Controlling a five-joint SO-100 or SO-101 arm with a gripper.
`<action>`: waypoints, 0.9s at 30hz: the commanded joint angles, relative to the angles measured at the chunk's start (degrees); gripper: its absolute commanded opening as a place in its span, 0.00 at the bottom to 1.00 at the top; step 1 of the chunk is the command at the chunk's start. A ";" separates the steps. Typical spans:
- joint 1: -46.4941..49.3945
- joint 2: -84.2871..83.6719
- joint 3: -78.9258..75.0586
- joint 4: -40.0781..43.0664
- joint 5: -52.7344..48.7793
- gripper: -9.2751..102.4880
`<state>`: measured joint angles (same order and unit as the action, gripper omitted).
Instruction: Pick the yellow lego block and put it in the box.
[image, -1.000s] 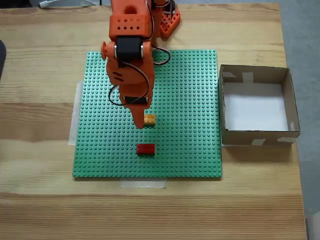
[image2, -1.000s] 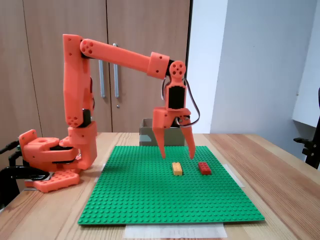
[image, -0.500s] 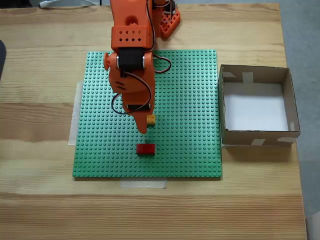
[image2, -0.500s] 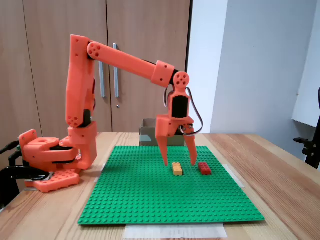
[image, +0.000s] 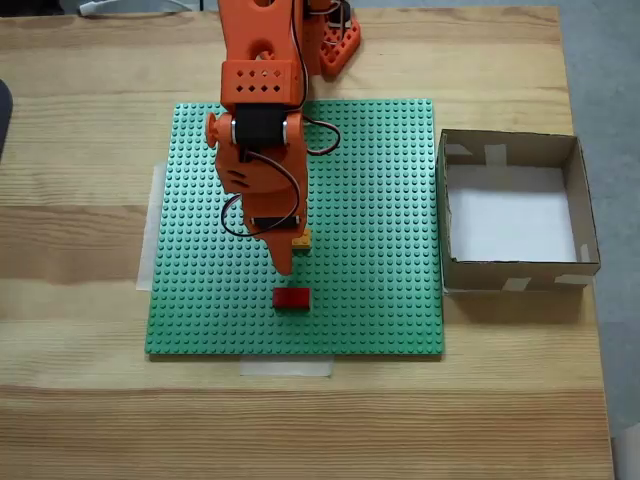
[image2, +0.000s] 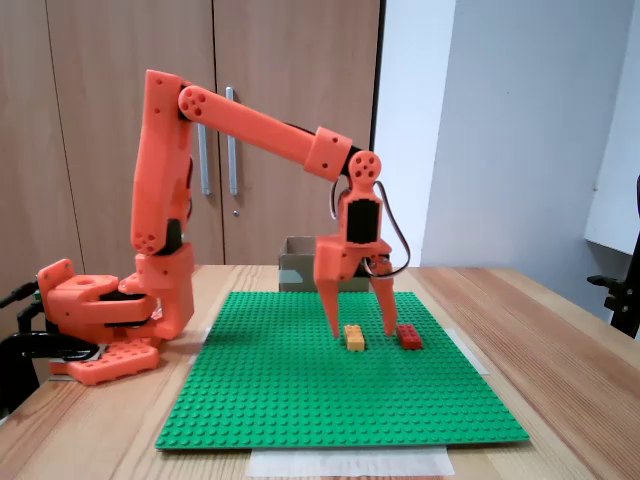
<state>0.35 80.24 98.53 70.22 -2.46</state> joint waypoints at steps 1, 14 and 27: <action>-0.18 0.18 -1.32 0.18 0.09 0.36; -0.70 -0.09 -0.97 0.70 0.79 0.37; -0.88 -0.09 -0.44 0.35 0.88 0.34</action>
<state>-0.44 79.89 98.53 70.66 -1.58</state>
